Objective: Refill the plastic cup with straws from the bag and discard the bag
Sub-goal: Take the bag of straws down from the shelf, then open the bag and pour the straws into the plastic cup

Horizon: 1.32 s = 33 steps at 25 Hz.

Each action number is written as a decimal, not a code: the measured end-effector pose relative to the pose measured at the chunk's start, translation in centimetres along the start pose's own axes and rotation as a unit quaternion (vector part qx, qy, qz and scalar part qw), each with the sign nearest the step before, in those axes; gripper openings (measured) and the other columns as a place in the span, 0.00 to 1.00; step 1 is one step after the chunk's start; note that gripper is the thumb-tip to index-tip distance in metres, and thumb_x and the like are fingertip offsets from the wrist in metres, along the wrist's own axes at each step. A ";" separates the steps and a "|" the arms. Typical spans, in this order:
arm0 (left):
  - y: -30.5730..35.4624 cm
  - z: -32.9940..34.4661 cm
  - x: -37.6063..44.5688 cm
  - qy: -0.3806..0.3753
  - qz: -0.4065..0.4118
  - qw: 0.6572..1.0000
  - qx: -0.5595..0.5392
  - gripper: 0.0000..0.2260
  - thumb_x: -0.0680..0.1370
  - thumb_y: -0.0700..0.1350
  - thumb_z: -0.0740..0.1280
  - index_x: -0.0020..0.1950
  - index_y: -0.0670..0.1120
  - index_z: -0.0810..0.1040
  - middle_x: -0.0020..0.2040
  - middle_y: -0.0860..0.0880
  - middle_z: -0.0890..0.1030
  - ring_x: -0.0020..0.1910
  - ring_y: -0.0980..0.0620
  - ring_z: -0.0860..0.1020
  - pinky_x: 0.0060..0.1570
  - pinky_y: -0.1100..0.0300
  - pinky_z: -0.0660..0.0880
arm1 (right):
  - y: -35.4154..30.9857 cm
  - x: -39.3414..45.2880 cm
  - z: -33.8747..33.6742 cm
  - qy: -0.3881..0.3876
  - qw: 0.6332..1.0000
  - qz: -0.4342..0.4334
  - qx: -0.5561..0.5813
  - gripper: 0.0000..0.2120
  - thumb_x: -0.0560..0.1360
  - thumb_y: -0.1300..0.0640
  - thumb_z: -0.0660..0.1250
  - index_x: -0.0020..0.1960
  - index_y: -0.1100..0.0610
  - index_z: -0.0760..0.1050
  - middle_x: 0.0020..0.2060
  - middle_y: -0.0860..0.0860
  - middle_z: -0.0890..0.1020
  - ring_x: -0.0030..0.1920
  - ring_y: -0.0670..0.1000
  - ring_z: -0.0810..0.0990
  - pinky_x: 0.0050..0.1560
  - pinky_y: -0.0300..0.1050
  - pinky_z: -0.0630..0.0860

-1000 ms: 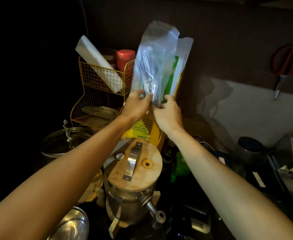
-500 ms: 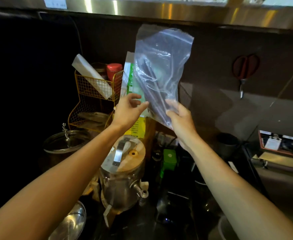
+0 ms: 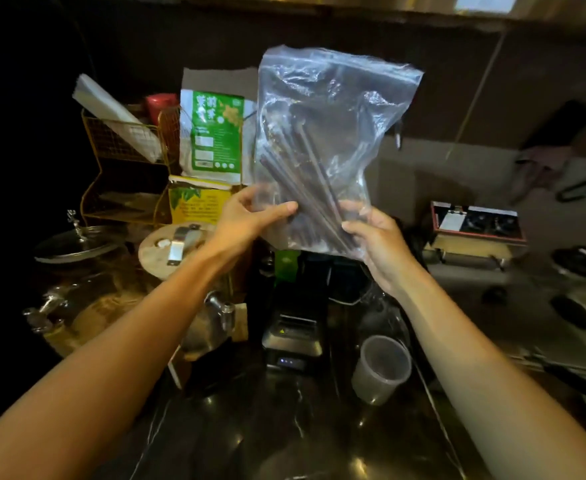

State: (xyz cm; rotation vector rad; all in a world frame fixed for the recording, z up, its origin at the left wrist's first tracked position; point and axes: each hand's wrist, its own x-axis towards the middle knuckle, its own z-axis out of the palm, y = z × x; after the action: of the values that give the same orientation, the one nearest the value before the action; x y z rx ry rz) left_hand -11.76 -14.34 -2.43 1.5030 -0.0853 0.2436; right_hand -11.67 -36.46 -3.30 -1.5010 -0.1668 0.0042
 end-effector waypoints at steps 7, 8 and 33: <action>-3.9 7.5 -7.3 -0.082 -0.024 0.996 -0.004 0.10 0.72 0.32 0.77 0.47 0.44 0.83 0.42 0.48 0.89 0.42 0.53 0.88 0.45 0.60 0.84 | 3.3 -8.3 -8.0 0.052 0.999 -0.001 -0.017 0.11 0.78 0.64 0.71 0.58 0.52 0.84 0.56 0.50 0.88 0.59 0.50 0.86 0.60 0.46 0.81; -4.7 8.5 -8.5 -0.097 -0.038 0.995 -0.002 0.10 0.72 0.32 0.77 0.49 0.44 0.83 0.45 0.48 0.89 0.45 0.52 0.88 0.46 0.59 0.84 | 4.0 -9.7 -9.0 0.056 0.998 0.017 -0.025 0.11 0.78 0.64 0.72 0.58 0.53 0.84 0.54 0.48 0.88 0.57 0.48 0.86 0.57 0.44 0.82; -19.0 11.9 -22.9 -0.141 -0.193 0.971 -0.009 0.18 0.73 0.45 0.77 0.62 0.46 0.85 0.58 0.48 0.87 0.59 0.50 0.84 0.59 0.55 0.81 | 19.2 -22.7 -16.9 0.050 0.969 0.227 -0.086 0.06 0.77 0.70 0.71 0.54 0.66 0.82 0.47 0.61 0.86 0.52 0.57 0.86 0.43 0.35 0.81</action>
State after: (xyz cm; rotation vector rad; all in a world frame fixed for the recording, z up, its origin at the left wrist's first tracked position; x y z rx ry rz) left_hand -28.87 -29.55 -24.86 1.4944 -0.0192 -0.2844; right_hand -30.31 -54.22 -25.80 -1.6813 0.2678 0.2876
